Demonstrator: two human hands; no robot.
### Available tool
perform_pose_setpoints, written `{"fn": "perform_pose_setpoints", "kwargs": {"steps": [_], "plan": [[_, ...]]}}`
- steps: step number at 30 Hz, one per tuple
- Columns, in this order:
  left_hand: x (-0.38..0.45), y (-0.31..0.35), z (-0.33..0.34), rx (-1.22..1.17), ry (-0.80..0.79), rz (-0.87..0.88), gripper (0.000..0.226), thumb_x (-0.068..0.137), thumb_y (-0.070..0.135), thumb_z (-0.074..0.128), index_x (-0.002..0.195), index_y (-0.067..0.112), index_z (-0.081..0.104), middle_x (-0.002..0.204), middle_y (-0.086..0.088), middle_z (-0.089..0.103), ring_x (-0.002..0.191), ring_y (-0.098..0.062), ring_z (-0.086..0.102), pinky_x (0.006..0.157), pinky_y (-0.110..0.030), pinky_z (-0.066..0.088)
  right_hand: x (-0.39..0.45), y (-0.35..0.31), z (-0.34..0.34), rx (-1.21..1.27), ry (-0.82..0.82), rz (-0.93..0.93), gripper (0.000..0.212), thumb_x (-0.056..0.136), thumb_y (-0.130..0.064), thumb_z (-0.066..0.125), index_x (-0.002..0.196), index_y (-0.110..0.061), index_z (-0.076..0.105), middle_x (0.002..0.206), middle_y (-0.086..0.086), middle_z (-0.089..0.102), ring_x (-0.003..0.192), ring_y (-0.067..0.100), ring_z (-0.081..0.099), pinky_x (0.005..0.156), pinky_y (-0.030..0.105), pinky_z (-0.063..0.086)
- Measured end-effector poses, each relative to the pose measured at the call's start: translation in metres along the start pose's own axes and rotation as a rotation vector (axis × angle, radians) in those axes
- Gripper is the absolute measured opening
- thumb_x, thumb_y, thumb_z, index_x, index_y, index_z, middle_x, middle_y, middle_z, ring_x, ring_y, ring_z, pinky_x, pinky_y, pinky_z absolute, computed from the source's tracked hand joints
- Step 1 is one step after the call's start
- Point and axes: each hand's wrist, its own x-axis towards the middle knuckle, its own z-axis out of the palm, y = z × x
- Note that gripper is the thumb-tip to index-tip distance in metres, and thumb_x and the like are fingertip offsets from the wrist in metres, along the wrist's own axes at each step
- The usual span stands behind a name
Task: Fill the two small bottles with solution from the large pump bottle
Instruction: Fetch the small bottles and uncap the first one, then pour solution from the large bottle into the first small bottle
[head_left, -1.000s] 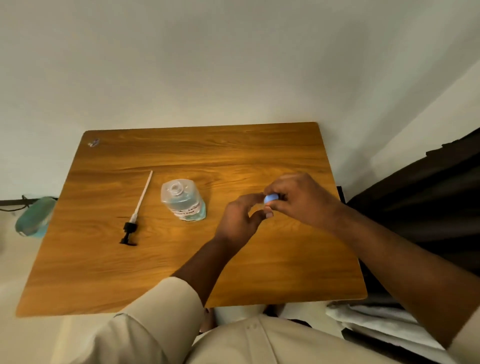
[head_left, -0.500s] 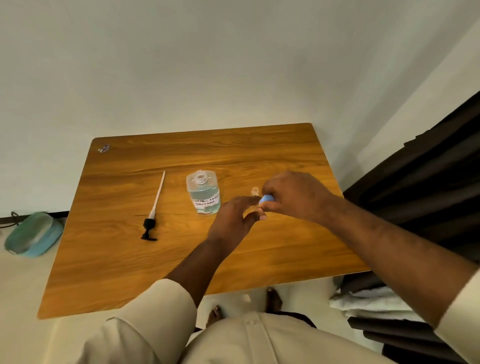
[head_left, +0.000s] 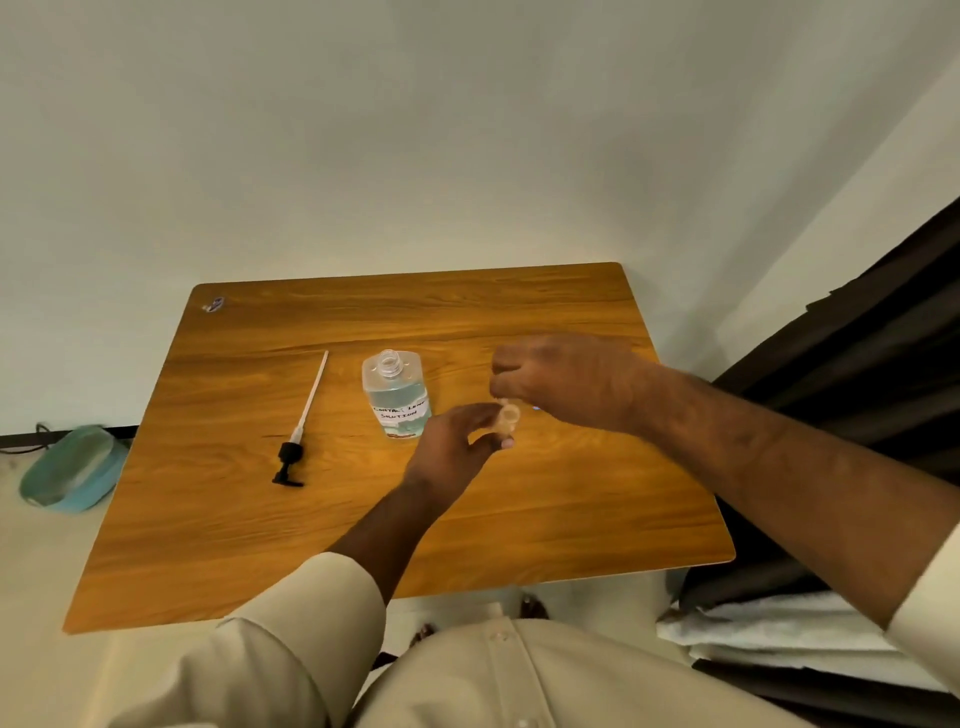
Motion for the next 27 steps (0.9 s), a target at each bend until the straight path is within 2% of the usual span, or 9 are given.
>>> {"fn": "perform_pose_setpoints", "kwargs": {"steps": [3, 6, 8, 11, 14, 16, 19, 22, 27], "plan": [[-0.002, -0.017, 0.006, -0.146, 0.034, -0.104, 0.035, 0.077, 0.008, 0.079, 0.111, 0.011, 0.069, 0.093, 0.008, 0.071, 0.085, 0.01, 0.064, 0.076, -0.008, 0.047, -0.008, 0.021, 0.02, 0.122, 0.12, 0.15, 0.051, 0.078, -0.003, 0.07, 0.125, -0.015, 0.055, 0.108, 0.007, 0.054, 0.076, 0.017, 0.058, 0.054, 0.026, 0.051], [-0.001, -0.031, 0.012, -0.198, 0.066, -0.203, 0.033, 0.077, 0.006, 0.079, 0.106, 0.017, 0.067, 0.095, 0.01, 0.07, 0.091, 0.001, 0.065, 0.076, -0.014, 0.051, -0.017, 0.031, 0.063, 0.482, 0.23, 0.357, 0.035, 0.08, -0.005, 0.071, 0.114, -0.012, 0.065, 0.102, 0.002, 0.053, 0.085, 0.013, 0.057, 0.066, 0.02, 0.05], [0.001, -0.041, 0.019, -0.204, 0.085, -0.239, 0.035, 0.076, 0.001, 0.078, 0.1, 0.022, 0.063, 0.096, 0.013, 0.067, 0.095, -0.003, 0.064, 0.078, -0.016, 0.052, -0.021, 0.032, 0.097, 0.692, 0.285, 0.514, 0.031, 0.077, -0.004, 0.074, 0.107, -0.011, 0.069, 0.097, 0.002, 0.056, 0.086, 0.014, 0.058, 0.071, 0.025, 0.05], [0.008, -0.053, 0.032, -0.152, 0.08, -0.287, 0.035, 0.076, 0.002, 0.076, 0.095, 0.025, 0.058, 0.09, 0.014, 0.064, 0.088, 0.003, 0.061, 0.075, -0.016, 0.05, -0.021, 0.03, 0.149, 0.787, 0.327, 0.798, 0.029, 0.073, -0.007, 0.077, 0.101, -0.012, 0.072, 0.096, 0.004, 0.062, 0.082, 0.018, 0.062, 0.074, 0.034, 0.053], [0.021, -0.069, 0.055, -0.12, 0.061, -0.34, 0.031, 0.077, 0.008, 0.076, 0.096, 0.023, 0.058, 0.091, 0.004, 0.066, 0.089, -0.009, 0.063, 0.076, -0.023, 0.052, -0.017, 0.029, 0.198, 0.797, 0.324, 0.989, 0.018, 0.074, -0.008, 0.075, 0.092, -0.01, 0.071, 0.095, 0.006, 0.063, 0.08, 0.021, 0.061, 0.07, 0.032, 0.05], [0.027, -0.077, 0.071, -0.096, 0.038, -0.352, 0.03, 0.077, 0.01, 0.076, 0.098, 0.022, 0.058, 0.092, 0.0, 0.066, 0.089, -0.016, 0.064, 0.077, -0.029, 0.053, -0.016, 0.029, 0.226, 0.779, 0.276, 1.03, 0.013, 0.076, -0.01, 0.073, 0.088, -0.011, 0.069, 0.094, 0.008, 0.062, 0.084, 0.022, 0.059, 0.068, 0.027, 0.042], [0.035, -0.09, 0.092, -0.066, 0.05, -0.381, 0.029, 0.077, 0.008, 0.075, 0.099, 0.017, 0.058, 0.09, 0.001, 0.065, 0.086, -0.017, 0.063, 0.077, -0.035, 0.054, -0.013, 0.034, 0.258, 0.755, 0.162, 1.068, 0.013, 0.08, -0.012, 0.067, 0.092, -0.007, 0.067, 0.099, 0.012, 0.062, 0.092, 0.027, 0.058, 0.072, 0.03, 0.042], [0.038, -0.099, 0.103, -0.044, 0.098, -0.414, 0.028, 0.076, 0.009, 0.075, 0.097, 0.018, 0.059, 0.09, 0.0, 0.066, 0.085, -0.019, 0.065, 0.076, -0.034, 0.054, -0.011, 0.037, 0.272, 0.758, 0.107, 1.078, 0.024, 0.083, -0.014, 0.064, 0.107, -0.008, 0.066, 0.109, 0.012, 0.062, 0.1, 0.027, 0.057, 0.081, 0.031, 0.044], [0.034, -0.102, 0.11, -0.067, 0.105, -0.472, 0.031, 0.076, 0.017, 0.076, 0.094, 0.027, 0.053, 0.093, 0.0, 0.068, 0.089, -0.019, 0.067, 0.073, -0.032, 0.054, -0.006, 0.038, 0.279, 0.779, 0.088, 1.018, 0.027, 0.083, -0.013, 0.065, 0.109, -0.009, 0.064, 0.11, 0.011, 0.059, 0.099, 0.025, 0.056, 0.08, 0.03, 0.045]]}}
